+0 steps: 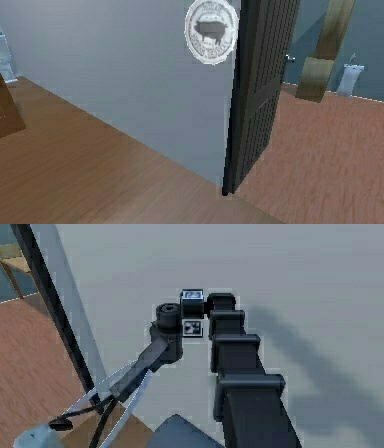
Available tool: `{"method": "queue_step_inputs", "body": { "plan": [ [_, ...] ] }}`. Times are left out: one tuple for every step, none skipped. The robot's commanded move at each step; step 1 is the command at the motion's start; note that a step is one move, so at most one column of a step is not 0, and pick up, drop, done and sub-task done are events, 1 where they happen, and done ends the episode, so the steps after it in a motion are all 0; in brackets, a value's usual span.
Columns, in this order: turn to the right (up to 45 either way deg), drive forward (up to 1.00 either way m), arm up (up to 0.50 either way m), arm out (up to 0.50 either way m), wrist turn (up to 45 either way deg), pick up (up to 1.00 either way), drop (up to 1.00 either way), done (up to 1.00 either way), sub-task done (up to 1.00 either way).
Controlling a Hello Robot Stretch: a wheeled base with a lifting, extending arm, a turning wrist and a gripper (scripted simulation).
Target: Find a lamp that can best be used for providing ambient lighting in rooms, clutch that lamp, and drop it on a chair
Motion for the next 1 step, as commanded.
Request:
{"method": "queue_step_inputs", "body": {
  "plan": [
    [0.0,0.00,0.00,-0.18,0.0,0.00,0.00,0.00,0.00]
  ]
}}
